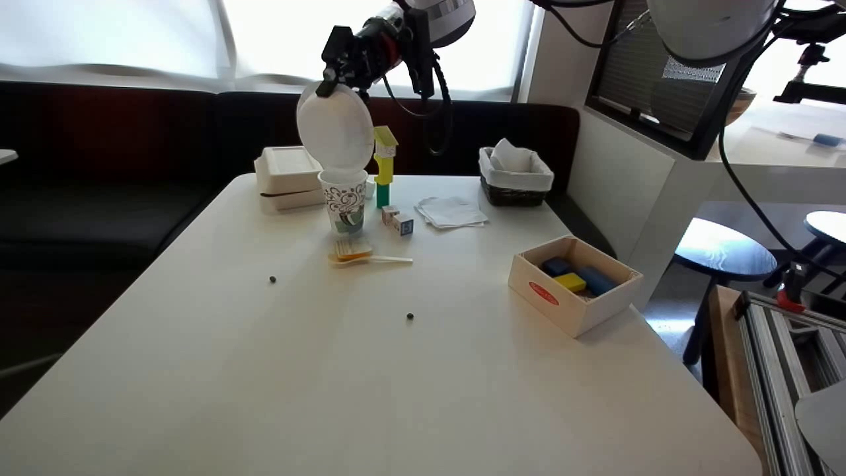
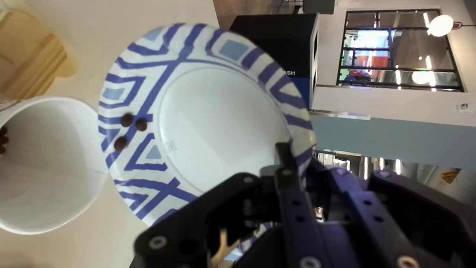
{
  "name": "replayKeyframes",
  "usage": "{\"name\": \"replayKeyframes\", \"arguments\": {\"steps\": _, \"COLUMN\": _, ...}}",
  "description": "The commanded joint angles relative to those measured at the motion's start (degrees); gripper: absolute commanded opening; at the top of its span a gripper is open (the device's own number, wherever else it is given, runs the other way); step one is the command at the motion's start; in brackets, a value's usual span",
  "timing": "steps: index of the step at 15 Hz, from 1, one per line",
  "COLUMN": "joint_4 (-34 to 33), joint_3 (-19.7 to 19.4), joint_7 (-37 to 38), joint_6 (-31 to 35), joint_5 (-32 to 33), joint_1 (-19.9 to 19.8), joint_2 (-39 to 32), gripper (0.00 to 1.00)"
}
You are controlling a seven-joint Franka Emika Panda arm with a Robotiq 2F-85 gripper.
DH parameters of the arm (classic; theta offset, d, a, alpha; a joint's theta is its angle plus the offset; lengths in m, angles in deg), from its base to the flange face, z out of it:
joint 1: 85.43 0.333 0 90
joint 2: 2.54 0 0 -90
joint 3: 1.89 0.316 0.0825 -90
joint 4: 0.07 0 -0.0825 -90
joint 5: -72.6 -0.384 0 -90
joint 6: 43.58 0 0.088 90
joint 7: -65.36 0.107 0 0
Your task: Pour the contents in the bowl into the coffee cup.
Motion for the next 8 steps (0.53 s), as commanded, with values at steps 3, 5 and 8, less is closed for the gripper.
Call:
{"name": "replayKeyframes", "arguments": {"steps": 3, "joint_4": -2.2, "joint_3": 1.5, "joint_7": -0.9, "joint_6": -2.2, "joint_5": -0.8, "joint_1": -0.6, "joint_2": -2.2, "gripper": 0.02}}
{"name": "replayKeyframes", "arguments": {"steps": 5, "joint_4": -2.3, "joint_3": 1.9, "joint_7": -1.4, "joint_6": -2.4, "joint_5": -1.0, "joint_1": -0.7, "joint_2": -2.5, "gripper": 0.02}}
{"name": "replayKeyframes", "arguments": {"steps": 8, "joint_4": -2.5, "joint_3": 2.1, "joint_7": -2.0, "joint_6": -2.0, "joint_5": -0.8, "joint_1": -0.9, "joint_2": -2.7, "gripper": 0.02}}
